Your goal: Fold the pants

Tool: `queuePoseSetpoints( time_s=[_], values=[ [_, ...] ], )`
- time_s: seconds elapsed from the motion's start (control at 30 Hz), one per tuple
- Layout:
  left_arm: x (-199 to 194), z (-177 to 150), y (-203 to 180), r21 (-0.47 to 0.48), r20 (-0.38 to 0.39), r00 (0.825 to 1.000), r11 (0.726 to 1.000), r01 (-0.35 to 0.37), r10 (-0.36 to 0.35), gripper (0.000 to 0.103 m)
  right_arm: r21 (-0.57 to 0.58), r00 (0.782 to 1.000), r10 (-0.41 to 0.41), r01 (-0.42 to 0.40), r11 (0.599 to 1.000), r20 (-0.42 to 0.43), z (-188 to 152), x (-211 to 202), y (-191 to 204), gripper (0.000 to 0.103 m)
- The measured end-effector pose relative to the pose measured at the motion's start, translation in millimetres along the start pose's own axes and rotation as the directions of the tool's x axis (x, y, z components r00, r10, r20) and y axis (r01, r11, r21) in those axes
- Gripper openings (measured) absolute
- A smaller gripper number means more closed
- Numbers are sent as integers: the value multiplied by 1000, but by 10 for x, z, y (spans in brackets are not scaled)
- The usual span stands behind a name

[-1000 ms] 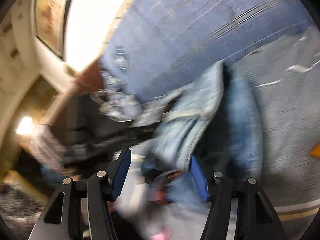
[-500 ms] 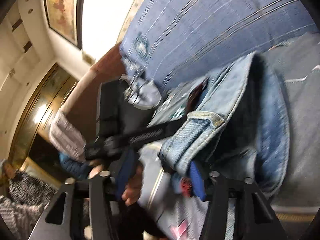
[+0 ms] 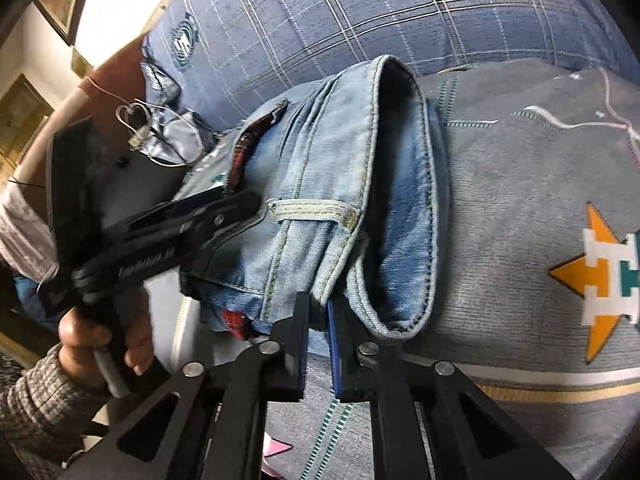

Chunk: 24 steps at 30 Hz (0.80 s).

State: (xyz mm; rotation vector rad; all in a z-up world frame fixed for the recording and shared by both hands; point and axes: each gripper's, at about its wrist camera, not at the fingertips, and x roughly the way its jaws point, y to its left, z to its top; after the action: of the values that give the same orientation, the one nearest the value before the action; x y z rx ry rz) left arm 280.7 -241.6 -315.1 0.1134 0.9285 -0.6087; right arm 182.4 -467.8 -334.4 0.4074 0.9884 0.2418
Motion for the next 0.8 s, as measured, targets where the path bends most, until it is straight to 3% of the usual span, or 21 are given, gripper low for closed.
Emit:
queuePoseSetpoints(
  time_s=[0.13,0.23,0.37,0.43,0.47,0.5,0.6,0.7,0.8],
  values=[
    [-246,-39,219,-138,66,996,989,60,-52,58,-30,989,-25,29,999,145,141,-359,206,12],
    [-158,-30,243,-162,44,998,986,50,-44,58,-28,981,2,4,1000,196,282,-421,329,13],
    [54,-210,128,-125,-13,1000,992,-5,3,58,-32,991,-52,56,998,123,418,-138,380,12],
    [126,-269,73,-98,-22,1000,995,-25,23,59,-6,988,-152,152,988,1,403,199,277,12],
    [167,-302,49,-92,-28,999,995,-36,33,59,8,986,-159,159,987,-49,389,315,224,13],
    [182,-329,29,-88,-16,999,995,-52,50,60,47,987,-133,138,989,-84,391,436,102,13],
    [217,-368,17,-98,-4,998,993,-65,65,62,200,998,10,4,980,-67,435,423,-204,12],
    [210,-359,49,-101,-1,998,993,-58,58,70,241,997,62,-51,969,-40,389,395,-321,12],
    [175,-311,252,-183,-41,998,983,36,-44,71,228,998,60,-56,972,-10,376,372,-291,12]
  ],
)
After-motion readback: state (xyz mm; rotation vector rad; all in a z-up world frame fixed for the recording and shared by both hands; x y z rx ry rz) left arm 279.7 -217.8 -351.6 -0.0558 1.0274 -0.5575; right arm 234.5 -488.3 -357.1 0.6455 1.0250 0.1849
